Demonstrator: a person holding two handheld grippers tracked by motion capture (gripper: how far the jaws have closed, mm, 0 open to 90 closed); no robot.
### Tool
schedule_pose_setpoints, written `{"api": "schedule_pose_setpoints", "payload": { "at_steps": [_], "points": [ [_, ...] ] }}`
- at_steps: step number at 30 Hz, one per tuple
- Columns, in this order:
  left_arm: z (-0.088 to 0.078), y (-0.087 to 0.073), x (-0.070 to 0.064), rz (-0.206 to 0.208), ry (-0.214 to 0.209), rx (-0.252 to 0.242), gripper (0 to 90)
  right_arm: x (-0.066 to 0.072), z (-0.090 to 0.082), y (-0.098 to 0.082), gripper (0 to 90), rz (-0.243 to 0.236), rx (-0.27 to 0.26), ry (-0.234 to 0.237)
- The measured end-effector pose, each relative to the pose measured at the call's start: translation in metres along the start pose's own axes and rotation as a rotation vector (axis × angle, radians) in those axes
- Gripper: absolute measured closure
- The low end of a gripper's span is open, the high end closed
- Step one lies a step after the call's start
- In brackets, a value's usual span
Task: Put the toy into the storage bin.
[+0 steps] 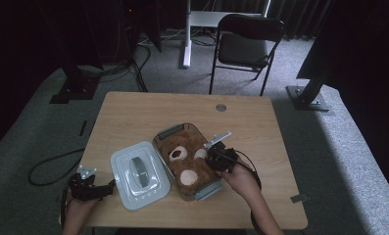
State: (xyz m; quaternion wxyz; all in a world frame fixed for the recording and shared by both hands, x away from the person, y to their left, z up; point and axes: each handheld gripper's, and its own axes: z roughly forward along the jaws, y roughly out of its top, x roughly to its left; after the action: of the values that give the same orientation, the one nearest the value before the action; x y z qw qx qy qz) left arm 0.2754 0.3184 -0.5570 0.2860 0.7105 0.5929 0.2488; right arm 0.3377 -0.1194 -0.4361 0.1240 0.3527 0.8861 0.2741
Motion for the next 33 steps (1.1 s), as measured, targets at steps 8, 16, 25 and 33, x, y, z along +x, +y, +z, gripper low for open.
{"api": "schedule_pose_setpoints", "payload": {
  "at_steps": [8, 16, 25, 33],
  "points": [
    [0.0, 0.0, 0.0, -0.001, 0.0, -0.001, 0.7, -0.003, -0.041, -0.009, 67.4, 0.073, -0.181, 0.067],
    [0.0, 0.0, 0.0, 0.001, 0.0, 0.002, 0.7, 0.027, -0.074, -0.013, 64.8, 0.02, -0.302, 0.145],
    [0.0, 0.0, 0.0, -0.001, 0.0, 0.001, 0.7, 0.06, -0.079, -0.018, 65.6, -0.055, -0.317, 0.203],
    [0.0, 0.0, 0.0, 0.0, 0.0, 0.001, 0.7, 0.078, -0.052, -0.013, 67.6, -0.141, -0.22, 0.236]
  ]
}}
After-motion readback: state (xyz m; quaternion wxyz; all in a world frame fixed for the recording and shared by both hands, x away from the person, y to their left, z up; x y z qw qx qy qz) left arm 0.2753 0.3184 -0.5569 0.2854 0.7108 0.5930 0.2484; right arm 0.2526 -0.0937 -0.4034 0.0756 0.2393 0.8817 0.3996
